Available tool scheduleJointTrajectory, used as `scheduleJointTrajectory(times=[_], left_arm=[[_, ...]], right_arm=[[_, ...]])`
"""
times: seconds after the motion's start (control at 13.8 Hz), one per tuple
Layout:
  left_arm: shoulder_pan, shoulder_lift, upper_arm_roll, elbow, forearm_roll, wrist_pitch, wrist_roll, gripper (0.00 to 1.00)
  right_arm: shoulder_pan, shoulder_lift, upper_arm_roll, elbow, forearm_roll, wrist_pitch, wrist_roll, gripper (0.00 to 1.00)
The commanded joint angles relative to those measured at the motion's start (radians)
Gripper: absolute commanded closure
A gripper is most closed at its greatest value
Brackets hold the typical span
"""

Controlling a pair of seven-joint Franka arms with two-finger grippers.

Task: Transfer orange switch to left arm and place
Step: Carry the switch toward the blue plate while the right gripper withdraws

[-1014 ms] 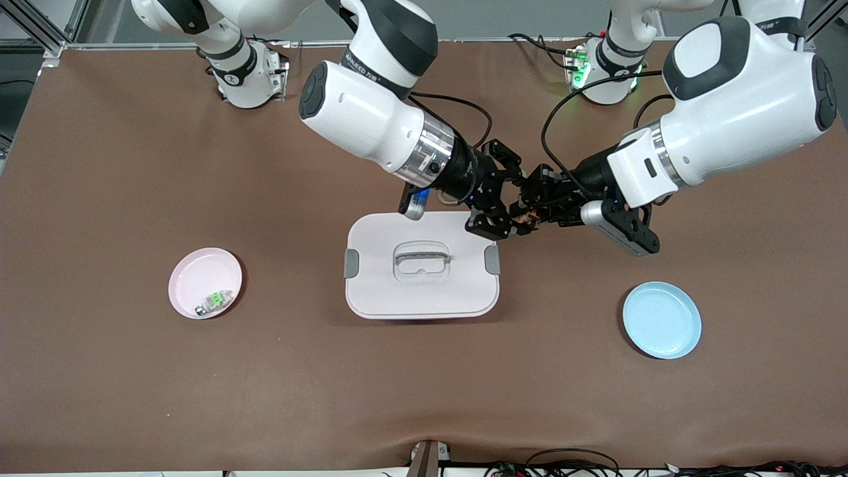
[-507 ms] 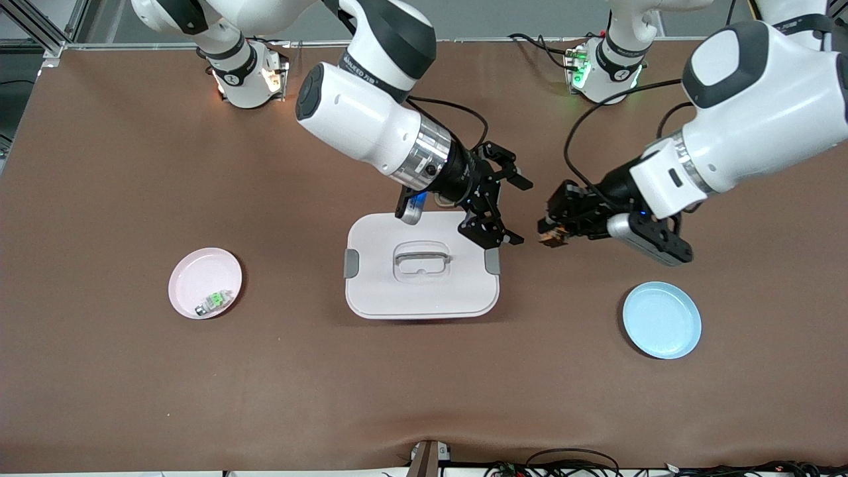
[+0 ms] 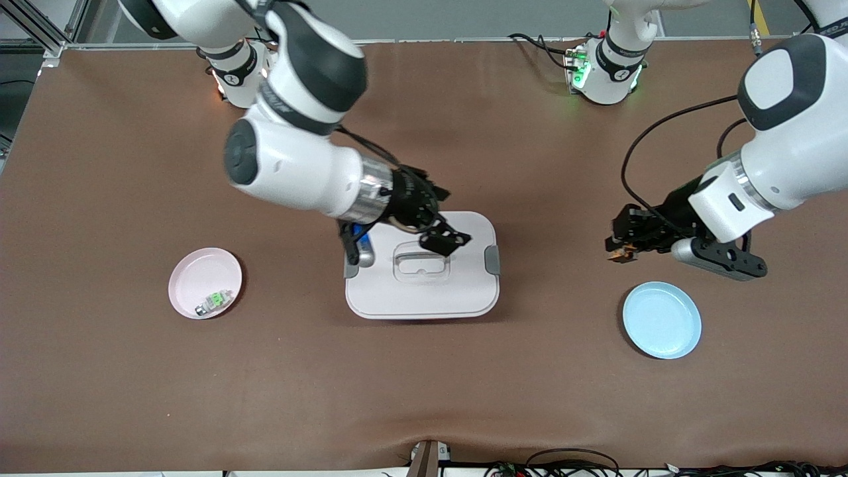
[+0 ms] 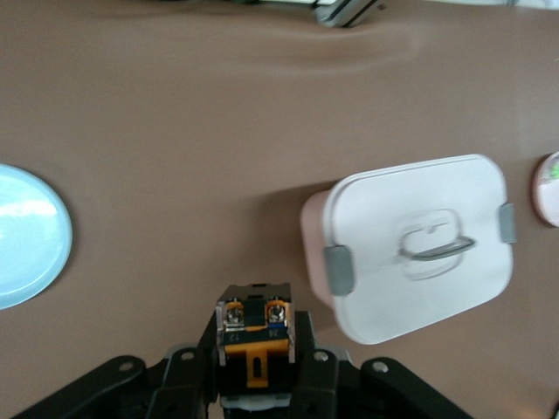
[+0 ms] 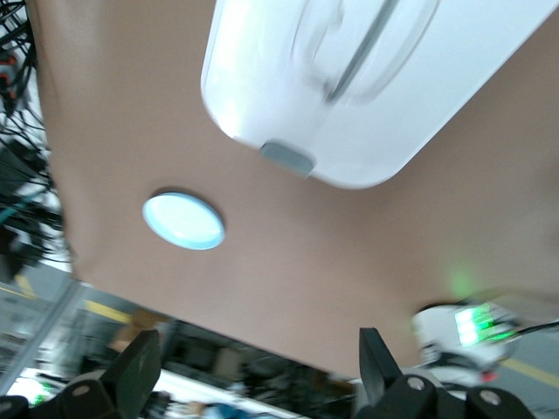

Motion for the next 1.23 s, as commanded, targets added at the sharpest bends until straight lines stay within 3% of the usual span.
scheduleJointTrajectory(times=[0.0, 0.07, 0.22, 0.36, 0.8, 0.94, 1.16], left_arm=[[0.043, 0.017, -0.002, -0.005, 0.092, -0.033, 0.037, 1.0], [0.045, 0.025, -0.001, -0.005, 0.135, -0.033, 0.104, 1.0], [0.071, 0.039, -0.002, -0.01, 0.194, -0.039, 0.225, 1.0], [0.12, 0.05, -0.002, -0.022, 0.202, -0.044, 0.42, 1.0], [0.212, 0.148, -0.002, -0.019, 0.241, -0.035, 0.867, 1.0], [0.218, 0.178, -0.002, -0.019, 0.312, -0.021, 0.963, 1.0], [0.223, 0.228, -0.002, -0.019, 0.357, 0.017, 1.102, 1.0]], right_arm=[[-0.094, -0.056, -0.011, -0.008, -0.008, -0.189, -0.243, 0.0], [-0.126, -0.065, -0.02, -0.011, -0.067, -0.245, -0.396, 0.0], [-0.137, -0.079, -0.022, -0.013, -0.272, -0.338, -0.698, 0.0], [-0.169, -0.082, -0.02, -0.014, -0.434, -0.361, -0.928, 0.0], [-0.278, -0.085, -0.022, -0.016, -0.748, -0.395, -1.472, 0.0], [-0.356, -0.085, -0.022, -0.016, -0.777, -0.41, -1.61, 0.0], [-0.453, -0.099, -0.015, -0.016, -0.76, -0.41, -1.634, 0.0]])
